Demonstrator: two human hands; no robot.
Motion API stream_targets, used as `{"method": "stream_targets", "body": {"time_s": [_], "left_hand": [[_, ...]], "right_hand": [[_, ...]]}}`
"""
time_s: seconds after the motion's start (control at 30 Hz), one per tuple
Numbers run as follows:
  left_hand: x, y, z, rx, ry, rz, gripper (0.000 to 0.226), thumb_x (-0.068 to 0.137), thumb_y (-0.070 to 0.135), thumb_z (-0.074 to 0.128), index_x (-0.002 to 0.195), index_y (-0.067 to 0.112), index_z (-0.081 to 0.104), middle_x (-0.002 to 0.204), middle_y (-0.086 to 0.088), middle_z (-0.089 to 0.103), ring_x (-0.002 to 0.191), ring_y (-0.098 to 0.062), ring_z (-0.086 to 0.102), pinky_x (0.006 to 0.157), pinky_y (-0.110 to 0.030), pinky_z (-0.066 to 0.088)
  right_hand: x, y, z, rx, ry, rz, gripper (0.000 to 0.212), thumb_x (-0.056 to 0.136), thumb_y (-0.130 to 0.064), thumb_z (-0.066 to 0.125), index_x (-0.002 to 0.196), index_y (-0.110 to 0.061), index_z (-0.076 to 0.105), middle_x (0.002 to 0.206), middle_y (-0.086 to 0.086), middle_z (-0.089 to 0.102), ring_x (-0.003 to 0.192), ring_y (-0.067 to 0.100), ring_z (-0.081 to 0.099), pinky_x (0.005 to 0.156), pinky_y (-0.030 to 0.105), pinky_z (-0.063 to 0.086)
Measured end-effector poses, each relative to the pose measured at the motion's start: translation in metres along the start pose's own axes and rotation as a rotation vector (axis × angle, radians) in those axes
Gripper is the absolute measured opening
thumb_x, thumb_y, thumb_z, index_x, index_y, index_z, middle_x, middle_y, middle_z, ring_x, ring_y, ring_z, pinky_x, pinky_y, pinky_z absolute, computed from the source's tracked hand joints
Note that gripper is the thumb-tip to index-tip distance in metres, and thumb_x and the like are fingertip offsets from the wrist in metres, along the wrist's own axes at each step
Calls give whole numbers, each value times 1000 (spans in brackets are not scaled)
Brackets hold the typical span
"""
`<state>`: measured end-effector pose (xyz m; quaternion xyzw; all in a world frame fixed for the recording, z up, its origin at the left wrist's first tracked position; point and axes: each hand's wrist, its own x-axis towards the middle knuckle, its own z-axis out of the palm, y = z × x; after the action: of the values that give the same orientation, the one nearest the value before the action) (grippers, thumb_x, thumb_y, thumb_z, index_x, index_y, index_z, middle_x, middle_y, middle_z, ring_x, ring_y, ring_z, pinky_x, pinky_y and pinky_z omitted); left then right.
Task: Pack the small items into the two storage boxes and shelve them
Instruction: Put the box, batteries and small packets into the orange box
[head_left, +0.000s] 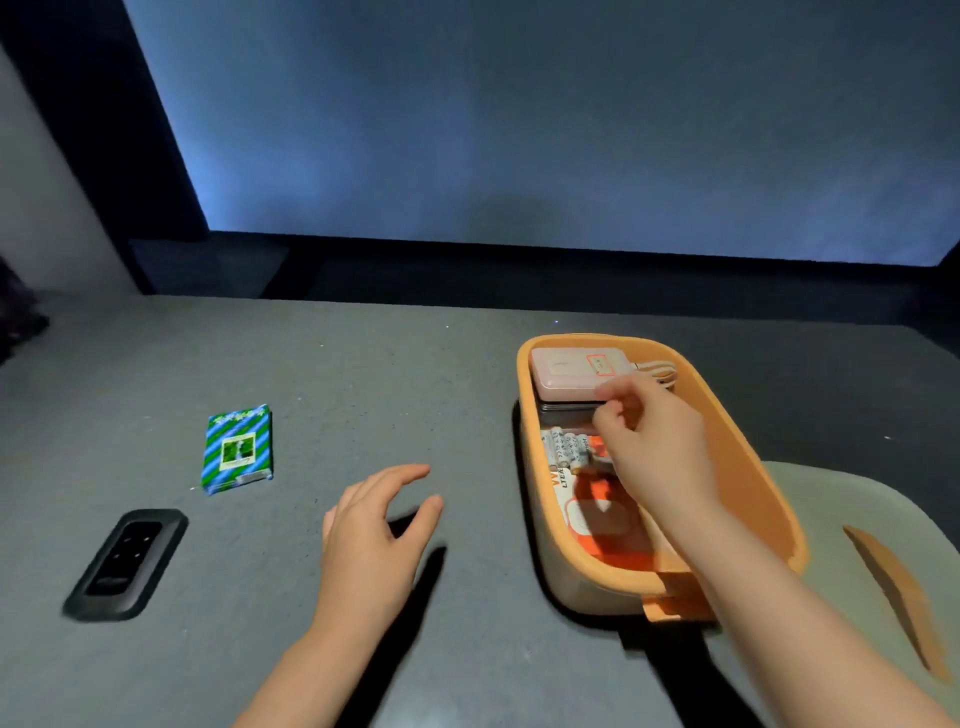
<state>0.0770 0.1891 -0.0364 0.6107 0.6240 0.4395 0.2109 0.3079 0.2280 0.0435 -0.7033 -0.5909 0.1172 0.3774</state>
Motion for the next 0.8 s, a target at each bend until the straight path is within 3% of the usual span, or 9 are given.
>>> {"method": "stream_targets", "body": {"time_s": [0.07,0.13,0.2,0.33,0.47,0.53,0.6,0.67,0.8], "left_hand": [[-3,-15,-21,1,67,-81,20,76,46,64,95,50,57,103,23,62,104,-3,52,96,-43,41],[-7,-29,-43,17,121,-135,26,80,31,70,94,49,57,102,25,61,103,-3,51,93,-45,42],[-14,-41,-66,50,162,-147,26,81,27,71,96,44,60,103,27,60,102,-2,51,94,-40,41],[-31,-72,-108,157,224,-199,23,81,29,70,101,38,64,103,30,57,99,-3,51,92,-18,28],[-38,-111,-142,238,290,-301,30,77,25,72,104,36,65,108,22,61,105,-9,54,88,-27,29],[-35,-126,-152,303,292,-343,34,75,24,73,106,33,64,112,17,62,106,-12,54,83,-25,26],[-27,-138,-156,351,273,-365,40,73,26,73,111,31,62,117,15,59,108,-14,51,83,-25,25],[-18,-150,-157,392,238,-379,48,73,31,73,118,30,58,125,12,53,114,-16,46,88,-27,26],[-4,-168,-157,427,148,-378,61,72,40,71,128,30,49,130,8,46,120,-16,40,96,-31,29]], "right_hand": [[-24,-39,17,179,17,-163,16,87,-13,57,92,-26,64,80,-11,65,70,6,58,59,20,42],[-44,-65,48,213,-81,-248,16,82,-12,59,88,-26,64,75,-10,64,67,7,57,61,21,42],[-61,-80,85,192,-207,-252,17,79,-12,60,84,-28,63,72,-9,63,66,6,56,60,22,41],[-85,-95,148,159,-394,-211,23,78,-9,62,79,-32,61,66,-5,63,65,5,57,59,19,41],[-95,-112,192,111,-514,-188,19,79,-12,59,82,-31,61,62,-7,60,58,2,53,53,13,37],[-92,-121,214,60,-557,-164,18,80,-15,59,93,-27,63,72,-9,62,68,6,57,58,19,41],[-87,-130,236,3,-611,-165,32,81,-20,61,113,-22,58,102,-8,63,95,11,60,72,26,43],[-80,-142,259,-42,-627,-177,47,82,-26,63,127,-18,48,124,-3,53,120,16,48,85,28,41],[-69,-173,300,-48,-552,-126,59,80,-35,69,127,-11,42,127,8,46,122,28,40,95,35,37]]}}
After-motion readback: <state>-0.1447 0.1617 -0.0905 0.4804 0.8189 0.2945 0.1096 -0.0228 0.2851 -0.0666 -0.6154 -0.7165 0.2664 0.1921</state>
